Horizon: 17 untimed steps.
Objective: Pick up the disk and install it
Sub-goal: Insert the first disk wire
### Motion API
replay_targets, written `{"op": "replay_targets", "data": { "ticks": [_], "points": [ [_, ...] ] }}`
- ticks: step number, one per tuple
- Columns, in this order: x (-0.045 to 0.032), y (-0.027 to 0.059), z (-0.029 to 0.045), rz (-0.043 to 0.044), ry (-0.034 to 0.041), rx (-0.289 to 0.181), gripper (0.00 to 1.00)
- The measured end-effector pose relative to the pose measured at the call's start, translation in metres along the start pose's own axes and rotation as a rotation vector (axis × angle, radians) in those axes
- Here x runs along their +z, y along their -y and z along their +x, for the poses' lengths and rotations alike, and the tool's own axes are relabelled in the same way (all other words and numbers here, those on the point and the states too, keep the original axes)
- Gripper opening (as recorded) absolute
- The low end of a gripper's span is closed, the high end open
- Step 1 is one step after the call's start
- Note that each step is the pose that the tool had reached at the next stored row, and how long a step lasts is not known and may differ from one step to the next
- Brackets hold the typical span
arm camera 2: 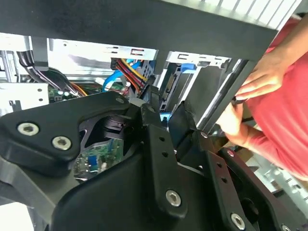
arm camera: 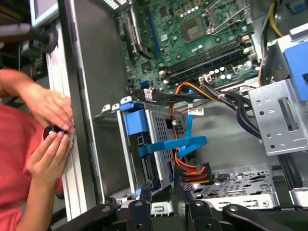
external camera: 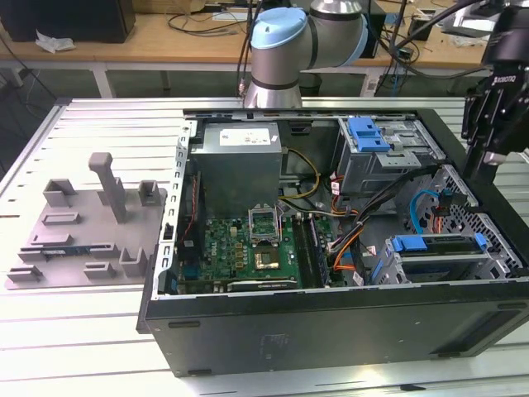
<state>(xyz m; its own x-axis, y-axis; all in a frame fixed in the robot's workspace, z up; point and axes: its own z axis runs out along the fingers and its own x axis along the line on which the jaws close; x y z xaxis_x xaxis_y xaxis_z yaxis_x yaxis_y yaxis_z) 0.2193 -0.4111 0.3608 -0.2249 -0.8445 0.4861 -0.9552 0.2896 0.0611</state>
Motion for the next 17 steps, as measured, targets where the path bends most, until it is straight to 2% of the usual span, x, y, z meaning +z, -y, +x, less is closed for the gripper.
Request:
{"op": "replay_targets", "data": {
  "ticks": [1,5,8,12,17],
  "points": [
    [0.0011,-0.0007,-0.0014,0.0024,-0.0013,0.002,0.35],
    [0.0031,-0.0047,-0.0045,0.0094,-0.0177,0.005,0.35],
    [0.0064,-0.0097,-0.0065,0.0124,-0.0217,0.003,0.35],
    [0.0079,-0.0114,-0.0125,0.0334,-0.0313,-0.029,0.35],
    [0.0184,-0.0113,-0.0185,0.0371,-0.0316,-0.033,0.35]
  ]
}}
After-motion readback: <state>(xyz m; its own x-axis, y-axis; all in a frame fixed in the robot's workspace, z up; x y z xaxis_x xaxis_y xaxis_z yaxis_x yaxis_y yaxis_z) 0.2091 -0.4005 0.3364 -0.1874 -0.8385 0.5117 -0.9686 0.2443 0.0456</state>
